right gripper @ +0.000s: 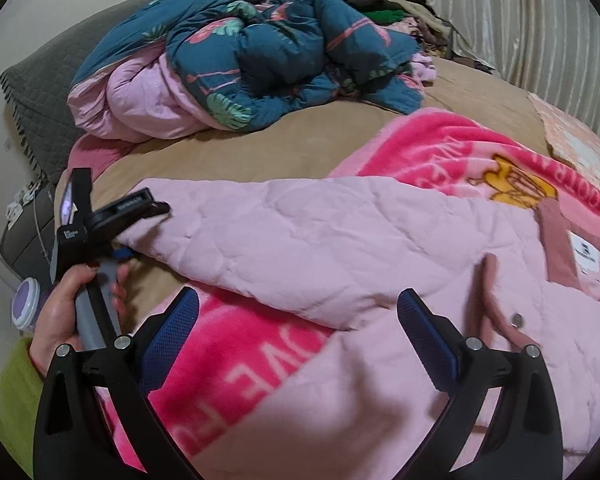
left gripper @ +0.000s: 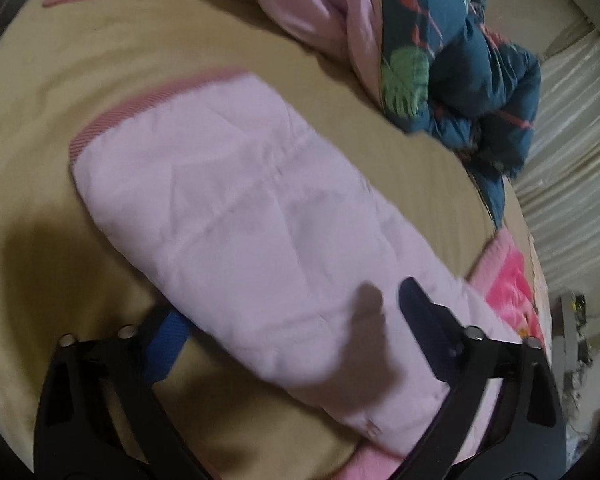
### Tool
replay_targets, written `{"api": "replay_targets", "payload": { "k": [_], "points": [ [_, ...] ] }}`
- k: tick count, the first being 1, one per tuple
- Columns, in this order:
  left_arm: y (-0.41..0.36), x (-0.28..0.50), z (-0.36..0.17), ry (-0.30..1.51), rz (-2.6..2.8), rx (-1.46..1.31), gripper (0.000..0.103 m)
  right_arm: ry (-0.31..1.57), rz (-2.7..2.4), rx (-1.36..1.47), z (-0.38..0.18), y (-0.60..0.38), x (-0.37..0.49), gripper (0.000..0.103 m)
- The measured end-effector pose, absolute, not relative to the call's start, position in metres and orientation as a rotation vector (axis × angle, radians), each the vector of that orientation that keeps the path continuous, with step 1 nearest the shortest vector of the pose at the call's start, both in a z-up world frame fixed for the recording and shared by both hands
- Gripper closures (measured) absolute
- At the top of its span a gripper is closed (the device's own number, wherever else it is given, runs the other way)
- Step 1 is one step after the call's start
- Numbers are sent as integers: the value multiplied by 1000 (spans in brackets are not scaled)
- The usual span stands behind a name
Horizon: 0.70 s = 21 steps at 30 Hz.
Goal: Fold large clothes
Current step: 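Grasp the sleeve cuff with the left tool and lift it across the body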
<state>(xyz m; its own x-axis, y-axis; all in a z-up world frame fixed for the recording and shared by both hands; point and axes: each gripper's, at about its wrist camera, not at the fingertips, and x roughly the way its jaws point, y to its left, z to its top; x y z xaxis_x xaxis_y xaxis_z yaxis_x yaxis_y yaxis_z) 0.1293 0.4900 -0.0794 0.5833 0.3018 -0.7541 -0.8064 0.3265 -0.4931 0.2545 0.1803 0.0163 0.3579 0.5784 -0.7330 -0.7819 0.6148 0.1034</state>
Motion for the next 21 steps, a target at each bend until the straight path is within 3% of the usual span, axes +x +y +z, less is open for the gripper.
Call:
{"api": "replay_targets", "payload": {
  "k": [1, 2, 5, 21],
  "points": [
    [492, 129, -79, 600, 796, -982, 41, 818, 885, -277, 16, 176, 256, 4],
    [493, 129, -78, 591, 795, -978, 63, 822, 871, -263, 17, 166, 259, 4],
    [492, 127, -64, 528, 726, -965, 84, 825, 837, -229, 19, 145, 266, 4],
    [399, 126, 81, 278, 471, -668, 90, 833, 641, -6, 30, 19, 274, 4]
  ]
}}
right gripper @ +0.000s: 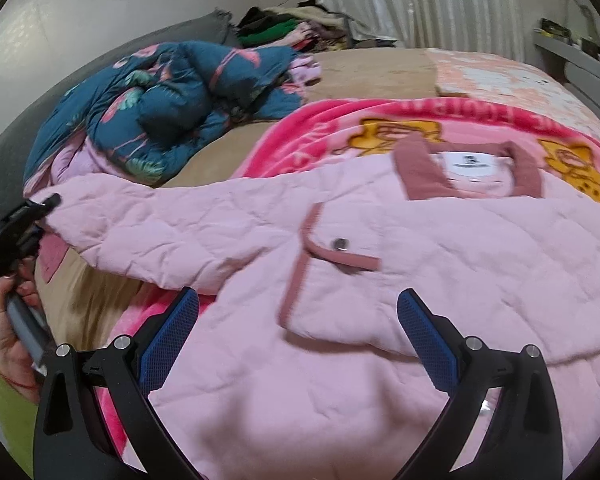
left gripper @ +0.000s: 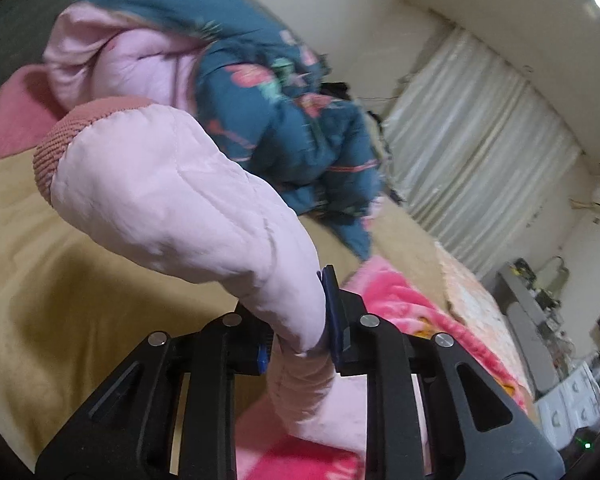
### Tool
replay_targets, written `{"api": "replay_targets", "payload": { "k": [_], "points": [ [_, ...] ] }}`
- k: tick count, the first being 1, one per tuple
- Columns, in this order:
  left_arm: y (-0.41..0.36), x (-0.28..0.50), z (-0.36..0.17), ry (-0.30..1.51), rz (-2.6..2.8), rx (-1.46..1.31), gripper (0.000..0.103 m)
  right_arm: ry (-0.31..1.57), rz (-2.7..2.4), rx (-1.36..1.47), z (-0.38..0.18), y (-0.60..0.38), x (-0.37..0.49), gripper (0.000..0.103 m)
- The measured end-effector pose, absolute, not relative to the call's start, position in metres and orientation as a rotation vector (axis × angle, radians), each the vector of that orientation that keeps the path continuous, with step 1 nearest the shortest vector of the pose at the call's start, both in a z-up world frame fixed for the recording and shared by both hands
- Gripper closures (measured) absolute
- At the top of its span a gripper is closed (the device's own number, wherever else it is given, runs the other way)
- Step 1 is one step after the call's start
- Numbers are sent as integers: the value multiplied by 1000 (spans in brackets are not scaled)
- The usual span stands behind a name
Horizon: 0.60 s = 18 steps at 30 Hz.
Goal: Fold large clothes
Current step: 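Grasp the sleeve cuff with the left tool and lift it across the body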
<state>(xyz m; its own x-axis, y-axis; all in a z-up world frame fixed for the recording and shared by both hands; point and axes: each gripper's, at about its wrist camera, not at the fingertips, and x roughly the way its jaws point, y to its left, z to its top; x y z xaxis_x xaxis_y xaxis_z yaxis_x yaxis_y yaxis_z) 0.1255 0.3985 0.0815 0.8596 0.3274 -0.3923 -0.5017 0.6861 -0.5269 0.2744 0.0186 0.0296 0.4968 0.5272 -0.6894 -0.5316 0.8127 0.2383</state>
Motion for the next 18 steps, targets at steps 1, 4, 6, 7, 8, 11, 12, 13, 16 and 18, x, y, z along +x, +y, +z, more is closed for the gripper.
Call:
{"api": "replay_targets", "payload": {
  "k": [1, 4, 6, 7, 8, 11, 12, 13, 16, 18],
  "points": [
    [392, 126, 86, 271, 454, -660, 90, 829, 634, -3, 30, 13, 273, 4],
    [368, 129, 107, 248, 399, -613, 90, 815, 598, 11, 35, -11, 266, 4],
    [348, 132, 120, 233, 349, -584, 90, 805, 582, 18, 39, -23, 262, 4],
    [339, 134, 125, 230, 333, -569, 90, 798, 577, 22, 41, -29, 260, 4],
    [330, 137, 130, 226, 316, -554, 90, 791, 571, 28, 43, -36, 258, 4],
    [301, 146, 143, 216, 243, -529, 90, 780, 547, 48, 47, -58, 256, 4],
    [291, 150, 146, 218, 216, -519, 90, 779, 541, 53, 49, -62, 255, 4],
    [283, 154, 148, 221, 200, -507, 90, 776, 531, 60, 50, -69, 255, 4],
    [254, 167, 152, 237, 140, -462, 90, 767, 507, 78, 51, -88, 253, 4],
    [240, 175, 153, 251, 96, -441, 90, 766, 492, 95, 50, -100, 254, 4]
  ]
}}
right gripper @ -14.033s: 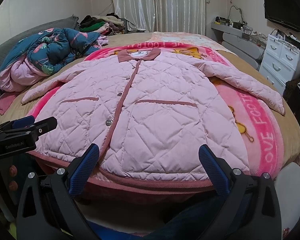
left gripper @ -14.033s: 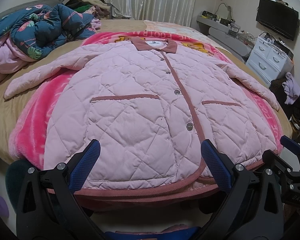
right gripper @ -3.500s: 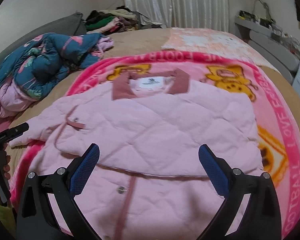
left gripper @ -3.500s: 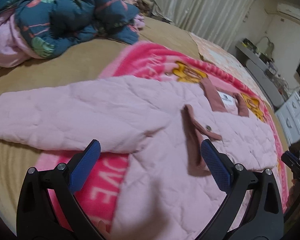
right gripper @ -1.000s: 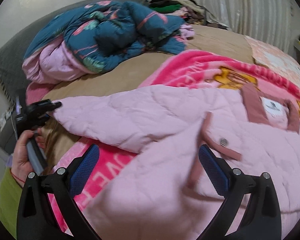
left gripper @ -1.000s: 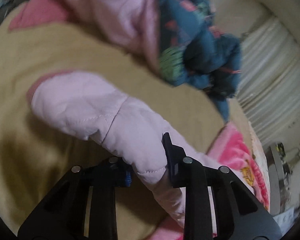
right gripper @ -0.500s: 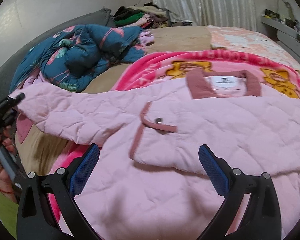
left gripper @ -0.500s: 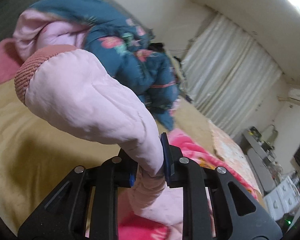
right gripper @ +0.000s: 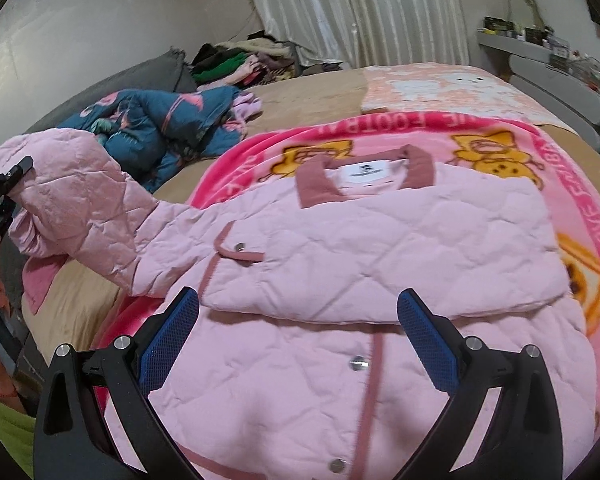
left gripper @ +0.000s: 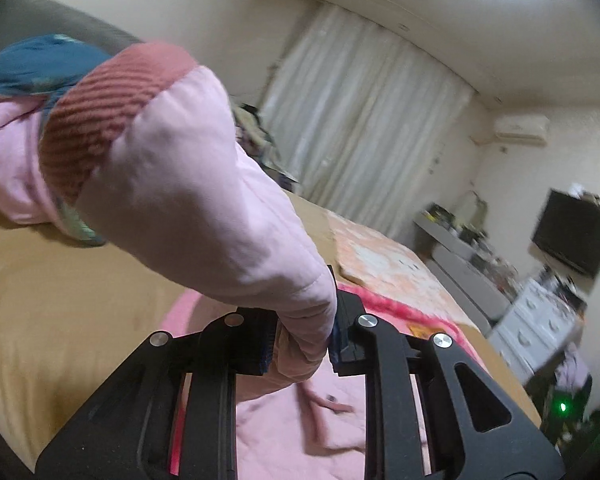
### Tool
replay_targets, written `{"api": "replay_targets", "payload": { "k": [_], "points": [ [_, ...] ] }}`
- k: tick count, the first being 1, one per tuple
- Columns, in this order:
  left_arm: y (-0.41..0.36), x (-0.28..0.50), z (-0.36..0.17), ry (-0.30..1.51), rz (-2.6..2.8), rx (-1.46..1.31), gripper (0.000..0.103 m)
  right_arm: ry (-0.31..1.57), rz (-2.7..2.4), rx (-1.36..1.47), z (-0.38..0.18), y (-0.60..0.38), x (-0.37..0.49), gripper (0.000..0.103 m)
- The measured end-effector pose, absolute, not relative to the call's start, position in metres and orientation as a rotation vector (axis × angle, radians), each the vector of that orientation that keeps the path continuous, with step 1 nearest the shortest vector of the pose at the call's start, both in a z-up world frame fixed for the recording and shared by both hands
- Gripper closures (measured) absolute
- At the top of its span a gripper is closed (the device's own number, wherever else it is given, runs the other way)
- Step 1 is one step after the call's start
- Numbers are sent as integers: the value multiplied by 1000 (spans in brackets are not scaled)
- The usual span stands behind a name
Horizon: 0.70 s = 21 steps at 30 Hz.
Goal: Fold large clothes
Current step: 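Grasp the sleeve cuff with the left tool and lift it across the body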
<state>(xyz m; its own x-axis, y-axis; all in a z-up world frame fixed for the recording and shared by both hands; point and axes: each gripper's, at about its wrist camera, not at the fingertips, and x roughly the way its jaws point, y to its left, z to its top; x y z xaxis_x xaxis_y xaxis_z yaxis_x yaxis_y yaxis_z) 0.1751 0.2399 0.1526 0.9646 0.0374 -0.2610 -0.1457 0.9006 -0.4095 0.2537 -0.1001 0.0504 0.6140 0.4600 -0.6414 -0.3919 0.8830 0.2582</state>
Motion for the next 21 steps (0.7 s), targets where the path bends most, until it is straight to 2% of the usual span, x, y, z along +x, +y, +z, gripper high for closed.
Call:
{"api": "replay_targets", "payload": {
  "k": [15, 21],
  "points": [
    [154, 217, 134, 307, -219, -416, 91, 781, 405, 187, 35, -166, 267, 4],
    [116, 229, 108, 386, -351, -370, 90, 780, 376, 232, 32, -188, 272, 4]
  ]
}}
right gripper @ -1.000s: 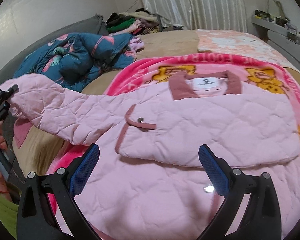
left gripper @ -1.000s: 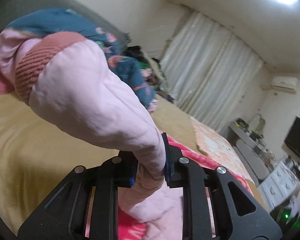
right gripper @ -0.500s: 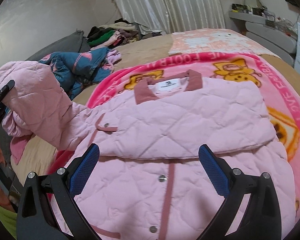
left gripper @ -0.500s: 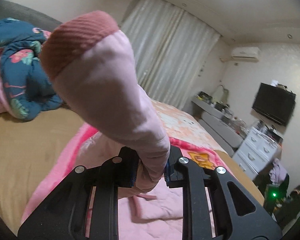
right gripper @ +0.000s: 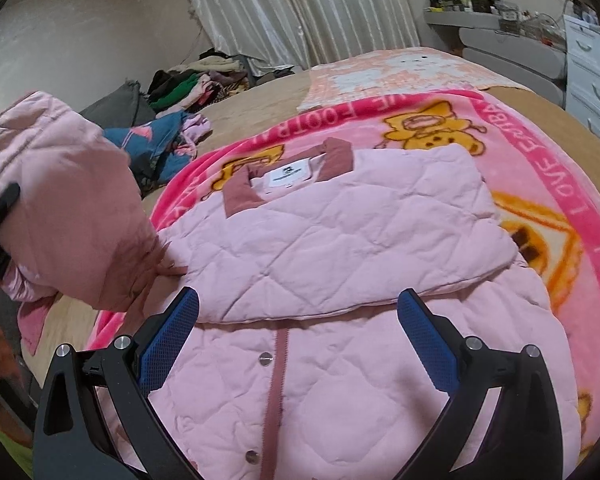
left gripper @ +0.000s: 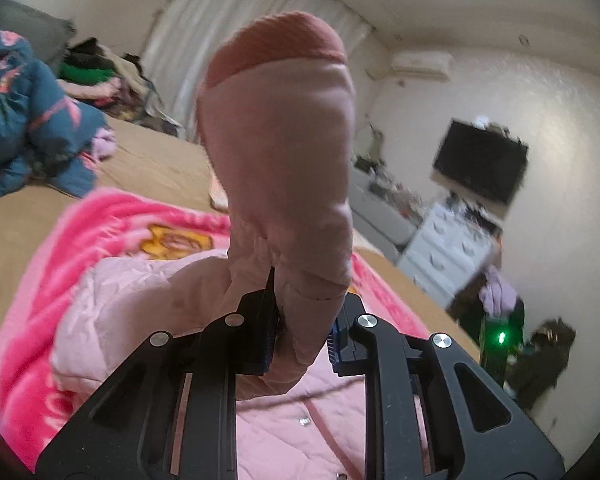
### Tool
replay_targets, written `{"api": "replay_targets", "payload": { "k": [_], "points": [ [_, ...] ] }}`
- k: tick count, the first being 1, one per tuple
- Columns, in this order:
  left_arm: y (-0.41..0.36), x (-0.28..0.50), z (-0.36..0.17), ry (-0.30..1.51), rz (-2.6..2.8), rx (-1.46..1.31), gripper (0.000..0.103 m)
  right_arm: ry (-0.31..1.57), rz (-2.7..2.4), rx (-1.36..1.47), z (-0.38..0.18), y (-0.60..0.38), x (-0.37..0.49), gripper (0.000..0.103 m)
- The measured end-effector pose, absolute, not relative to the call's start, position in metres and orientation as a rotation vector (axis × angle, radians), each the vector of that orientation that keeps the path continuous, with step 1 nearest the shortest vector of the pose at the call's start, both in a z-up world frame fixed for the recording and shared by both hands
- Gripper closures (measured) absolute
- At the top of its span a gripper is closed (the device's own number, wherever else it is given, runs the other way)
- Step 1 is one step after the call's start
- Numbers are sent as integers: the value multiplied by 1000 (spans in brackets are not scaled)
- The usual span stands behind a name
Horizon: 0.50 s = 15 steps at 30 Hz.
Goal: Fold large clothes
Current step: 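Grasp the sleeve cuff with the left tool and lift it across the body, then lay the sleeve onto the folded jacket and open the left tool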
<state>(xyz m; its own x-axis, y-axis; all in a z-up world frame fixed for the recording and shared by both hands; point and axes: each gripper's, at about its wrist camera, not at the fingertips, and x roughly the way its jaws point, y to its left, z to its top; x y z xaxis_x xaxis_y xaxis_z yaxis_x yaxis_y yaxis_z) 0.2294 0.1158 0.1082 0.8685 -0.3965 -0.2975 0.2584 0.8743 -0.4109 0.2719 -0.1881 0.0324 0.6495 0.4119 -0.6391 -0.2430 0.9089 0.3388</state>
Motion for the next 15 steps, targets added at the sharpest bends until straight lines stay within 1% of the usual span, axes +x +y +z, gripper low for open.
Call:
{"api": "replay_targets", "payload": {
  "k": [15],
  "points": [
    [25, 257, 29, 609, -428, -67, 90, 760, 245, 352, 31, -275, 272, 4]
  ]
}}
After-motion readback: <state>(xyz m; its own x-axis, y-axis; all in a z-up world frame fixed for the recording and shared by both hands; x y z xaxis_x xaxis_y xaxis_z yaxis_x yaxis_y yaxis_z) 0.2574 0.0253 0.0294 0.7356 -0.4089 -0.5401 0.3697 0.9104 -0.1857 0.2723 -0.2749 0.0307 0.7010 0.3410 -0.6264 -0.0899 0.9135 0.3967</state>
